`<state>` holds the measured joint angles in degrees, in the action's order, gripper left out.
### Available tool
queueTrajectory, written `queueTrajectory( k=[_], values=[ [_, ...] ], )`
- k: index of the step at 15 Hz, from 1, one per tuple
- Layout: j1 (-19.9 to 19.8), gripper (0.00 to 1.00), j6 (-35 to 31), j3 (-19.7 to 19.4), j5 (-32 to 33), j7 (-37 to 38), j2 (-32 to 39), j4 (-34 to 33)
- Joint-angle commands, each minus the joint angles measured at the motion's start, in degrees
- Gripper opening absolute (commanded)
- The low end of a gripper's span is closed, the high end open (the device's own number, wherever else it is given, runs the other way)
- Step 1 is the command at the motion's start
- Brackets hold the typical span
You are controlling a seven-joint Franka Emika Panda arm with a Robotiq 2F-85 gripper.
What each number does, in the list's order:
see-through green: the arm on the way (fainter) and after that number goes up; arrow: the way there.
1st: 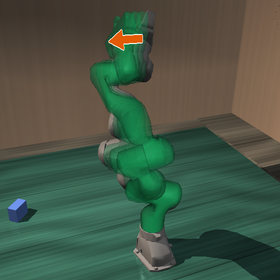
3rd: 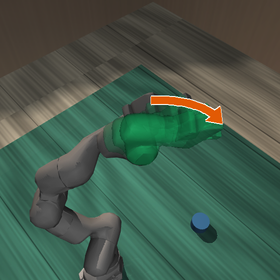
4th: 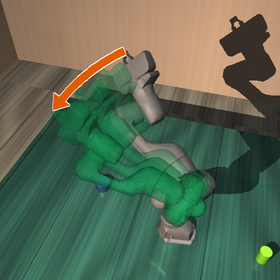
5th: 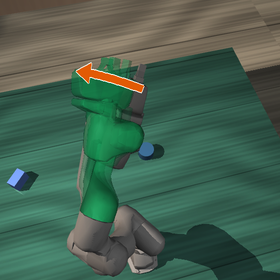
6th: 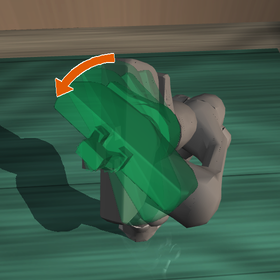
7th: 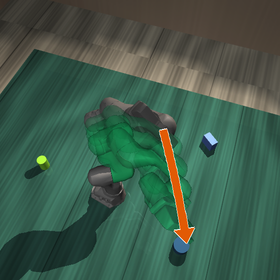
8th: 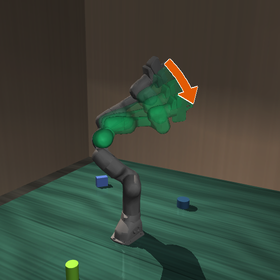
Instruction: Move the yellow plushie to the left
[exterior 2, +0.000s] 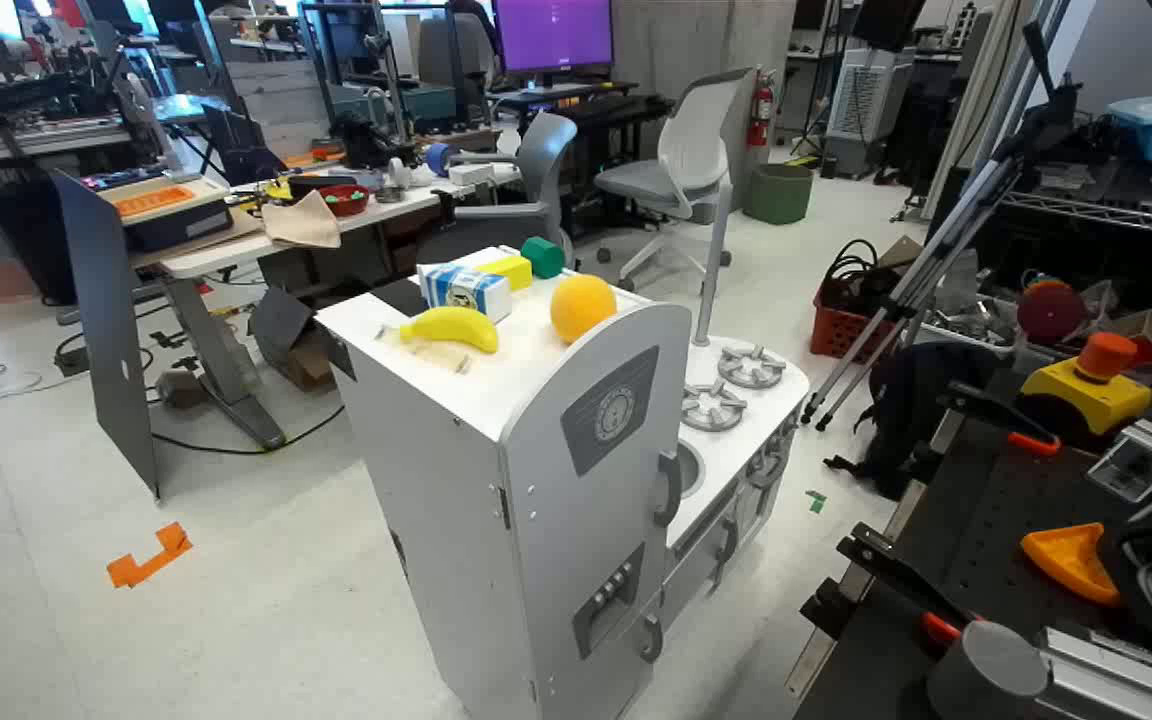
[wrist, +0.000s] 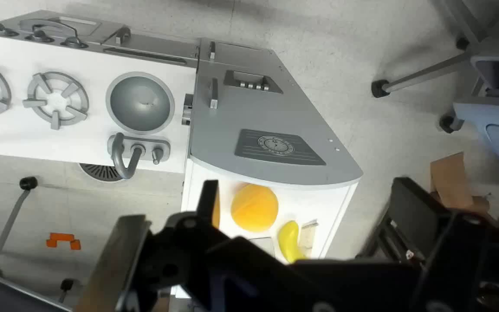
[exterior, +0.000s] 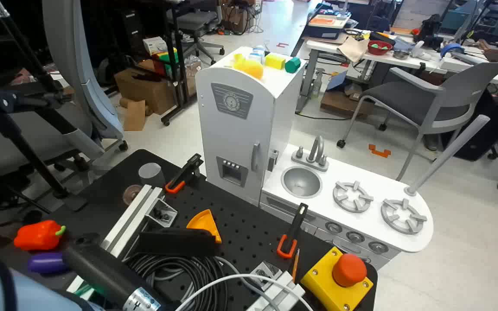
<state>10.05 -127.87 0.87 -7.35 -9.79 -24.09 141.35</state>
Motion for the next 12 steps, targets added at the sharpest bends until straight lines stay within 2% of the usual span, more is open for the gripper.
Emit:
queueTrajectory(
  k=[1,10,12],
  values=[
    [-0.60,1.00,0.18,0.56,-0.28,-0.19,0.00,-0.14],
    [-0.60,1.00,0.18,0.56,-0.28,-0.19,0.00,-0.15],
    [-0.33,1.00,0.28,0.37,-0.94,-0.42,3.27,-2.78]
  ],
)
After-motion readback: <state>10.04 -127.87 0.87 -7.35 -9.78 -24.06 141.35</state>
